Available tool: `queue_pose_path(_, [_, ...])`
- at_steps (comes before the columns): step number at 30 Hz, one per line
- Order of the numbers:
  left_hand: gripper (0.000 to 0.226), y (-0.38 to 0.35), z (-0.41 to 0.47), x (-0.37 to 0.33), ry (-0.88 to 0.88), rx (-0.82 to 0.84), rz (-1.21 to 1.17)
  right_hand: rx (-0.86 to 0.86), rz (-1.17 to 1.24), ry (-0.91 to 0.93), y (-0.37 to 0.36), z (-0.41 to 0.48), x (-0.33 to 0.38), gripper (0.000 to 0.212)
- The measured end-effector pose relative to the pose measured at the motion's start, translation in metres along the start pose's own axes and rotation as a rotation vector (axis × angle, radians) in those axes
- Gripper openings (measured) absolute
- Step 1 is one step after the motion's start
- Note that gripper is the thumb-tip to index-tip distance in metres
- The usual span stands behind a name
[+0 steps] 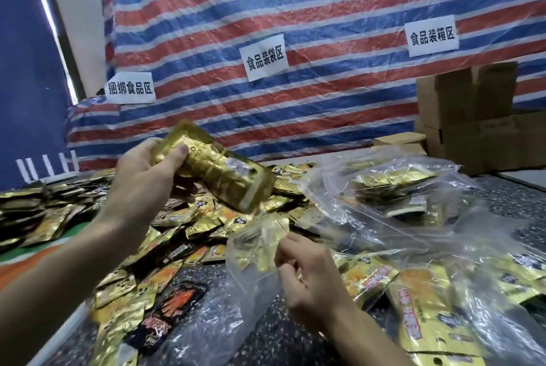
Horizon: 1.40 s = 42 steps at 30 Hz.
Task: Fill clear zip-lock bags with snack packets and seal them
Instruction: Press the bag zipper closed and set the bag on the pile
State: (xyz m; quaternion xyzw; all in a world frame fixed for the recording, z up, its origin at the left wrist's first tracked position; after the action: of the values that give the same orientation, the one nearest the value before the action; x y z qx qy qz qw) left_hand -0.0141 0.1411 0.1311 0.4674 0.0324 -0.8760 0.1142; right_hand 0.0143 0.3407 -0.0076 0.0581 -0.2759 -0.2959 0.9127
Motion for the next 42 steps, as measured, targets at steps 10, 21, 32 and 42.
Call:
queue_pose_path(10, [0.017, -0.013, -0.042, -0.012, -0.338, 0.049, 0.485, -0.016, 0.172, 0.094, 0.006, -0.001, 0.012, 0.01])
queue_pose_path(21, [0.022, -0.021, -0.057, 0.02, -0.147, 0.442, 0.504, -0.186, 0.22, 0.163, 0.011, 0.004, 0.012, 0.014])
queue_pose_path(32, [0.031, -0.006, -0.051, -0.005, -0.638, 0.23, 0.427, -0.38, 0.169, 0.218, 0.017, 0.007, 0.02, 0.015])
queue_pose_path(42, [0.011, 0.01, -0.015, 0.034, -0.35, -0.102, 0.069, -0.344, 0.188, 0.201, 0.013, 0.005, 0.021, 0.015])
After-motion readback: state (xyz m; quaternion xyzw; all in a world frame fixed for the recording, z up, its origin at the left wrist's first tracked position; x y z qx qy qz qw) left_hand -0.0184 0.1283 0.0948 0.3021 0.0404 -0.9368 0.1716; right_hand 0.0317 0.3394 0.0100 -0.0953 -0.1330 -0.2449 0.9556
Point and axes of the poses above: each hand's wrist, its own z-axis towards the middle knuckle, its own y-axis out of the back of the hand, x = y × z, the point moved 3 cm from there along z, towards the middle knuckle, and after that the axes turned 8 degrees about -x, right-handed, at the moved point
